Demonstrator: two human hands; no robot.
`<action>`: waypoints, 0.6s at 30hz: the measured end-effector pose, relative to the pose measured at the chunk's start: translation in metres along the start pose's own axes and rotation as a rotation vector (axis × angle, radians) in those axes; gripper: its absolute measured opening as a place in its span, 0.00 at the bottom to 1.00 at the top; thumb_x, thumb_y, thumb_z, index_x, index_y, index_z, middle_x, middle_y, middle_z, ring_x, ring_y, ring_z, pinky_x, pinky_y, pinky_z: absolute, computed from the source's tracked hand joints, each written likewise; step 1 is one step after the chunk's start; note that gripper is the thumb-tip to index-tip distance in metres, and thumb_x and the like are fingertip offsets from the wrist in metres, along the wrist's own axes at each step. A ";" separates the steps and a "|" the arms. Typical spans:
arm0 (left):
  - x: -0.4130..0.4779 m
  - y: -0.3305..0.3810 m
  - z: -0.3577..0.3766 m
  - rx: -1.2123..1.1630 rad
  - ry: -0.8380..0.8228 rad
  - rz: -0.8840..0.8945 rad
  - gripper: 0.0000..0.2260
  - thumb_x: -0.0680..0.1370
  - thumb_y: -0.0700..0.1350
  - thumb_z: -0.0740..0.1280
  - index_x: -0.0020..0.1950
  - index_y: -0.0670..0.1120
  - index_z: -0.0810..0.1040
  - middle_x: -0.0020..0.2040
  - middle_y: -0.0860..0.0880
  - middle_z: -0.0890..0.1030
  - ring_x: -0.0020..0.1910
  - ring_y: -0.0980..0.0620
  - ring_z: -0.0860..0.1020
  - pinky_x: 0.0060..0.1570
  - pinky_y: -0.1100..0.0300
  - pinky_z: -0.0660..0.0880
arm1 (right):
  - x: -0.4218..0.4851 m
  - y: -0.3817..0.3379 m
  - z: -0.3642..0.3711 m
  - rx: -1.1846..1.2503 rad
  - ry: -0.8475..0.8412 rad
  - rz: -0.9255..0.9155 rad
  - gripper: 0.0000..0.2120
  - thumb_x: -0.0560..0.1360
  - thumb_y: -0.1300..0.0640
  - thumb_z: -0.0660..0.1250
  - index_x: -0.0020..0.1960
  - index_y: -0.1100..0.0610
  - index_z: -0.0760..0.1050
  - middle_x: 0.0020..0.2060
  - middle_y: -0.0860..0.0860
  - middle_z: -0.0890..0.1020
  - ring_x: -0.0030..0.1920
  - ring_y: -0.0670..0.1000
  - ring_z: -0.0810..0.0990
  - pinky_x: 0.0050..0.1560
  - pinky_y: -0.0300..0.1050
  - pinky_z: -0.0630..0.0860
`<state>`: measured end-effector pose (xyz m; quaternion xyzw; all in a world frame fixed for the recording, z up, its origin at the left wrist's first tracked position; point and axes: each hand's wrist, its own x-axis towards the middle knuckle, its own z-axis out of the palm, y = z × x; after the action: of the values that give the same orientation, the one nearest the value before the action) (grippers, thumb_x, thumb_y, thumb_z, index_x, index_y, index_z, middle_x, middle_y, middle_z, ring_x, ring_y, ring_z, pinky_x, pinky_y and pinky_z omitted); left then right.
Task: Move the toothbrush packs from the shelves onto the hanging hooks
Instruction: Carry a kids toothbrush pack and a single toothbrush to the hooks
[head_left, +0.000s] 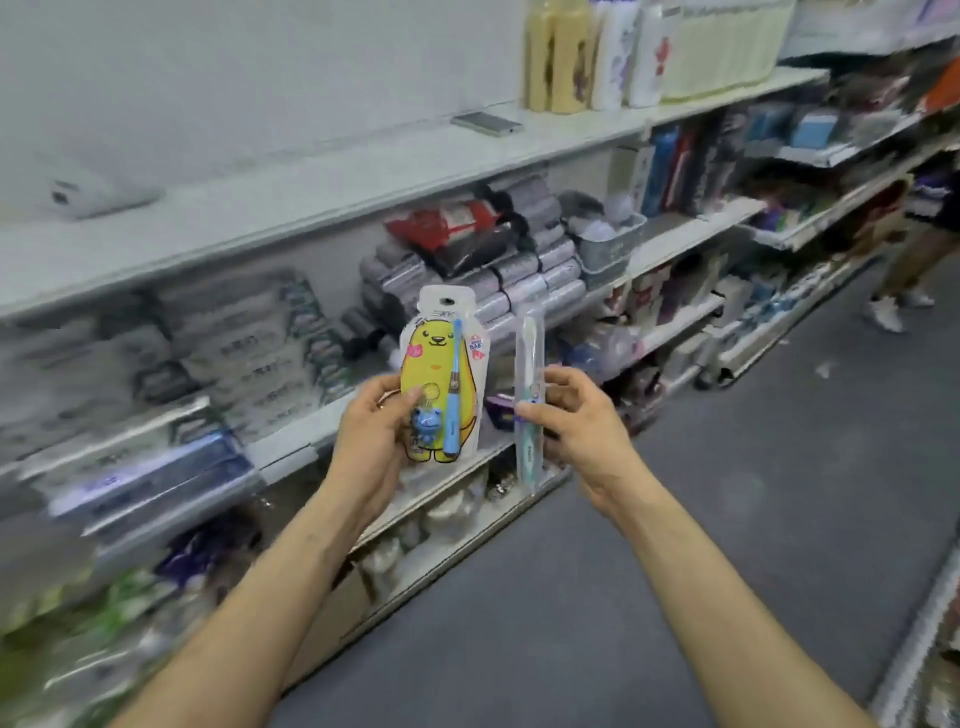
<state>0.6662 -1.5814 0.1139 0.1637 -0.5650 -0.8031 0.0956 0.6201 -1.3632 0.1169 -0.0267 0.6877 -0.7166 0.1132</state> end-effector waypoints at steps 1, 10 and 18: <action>-0.009 0.012 -0.024 -0.019 0.072 0.030 0.04 0.84 0.35 0.65 0.56 0.42 0.78 0.48 0.44 0.88 0.41 0.49 0.87 0.37 0.55 0.83 | 0.002 0.001 0.026 -0.013 -0.070 -0.005 0.18 0.74 0.62 0.79 0.60 0.51 0.79 0.54 0.54 0.86 0.55 0.56 0.86 0.61 0.66 0.81; -0.172 0.086 -0.210 -0.085 0.679 0.282 0.04 0.83 0.35 0.65 0.55 0.42 0.78 0.49 0.44 0.86 0.44 0.48 0.85 0.45 0.51 0.84 | -0.046 -0.010 0.255 -0.094 -0.714 -0.068 0.18 0.76 0.61 0.77 0.61 0.51 0.77 0.57 0.52 0.84 0.54 0.52 0.85 0.53 0.51 0.84; -0.343 0.134 -0.350 -0.067 1.067 0.432 0.05 0.84 0.36 0.64 0.57 0.41 0.79 0.47 0.45 0.87 0.43 0.50 0.85 0.42 0.56 0.82 | -0.190 -0.011 0.435 -0.074 -1.085 -0.119 0.16 0.76 0.57 0.78 0.60 0.47 0.78 0.55 0.49 0.84 0.51 0.48 0.87 0.57 0.60 0.84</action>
<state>1.1097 -1.8180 0.1852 0.4238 -0.4334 -0.5891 0.5343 0.8877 -1.7518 0.1733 -0.4353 0.5525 -0.5806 0.4101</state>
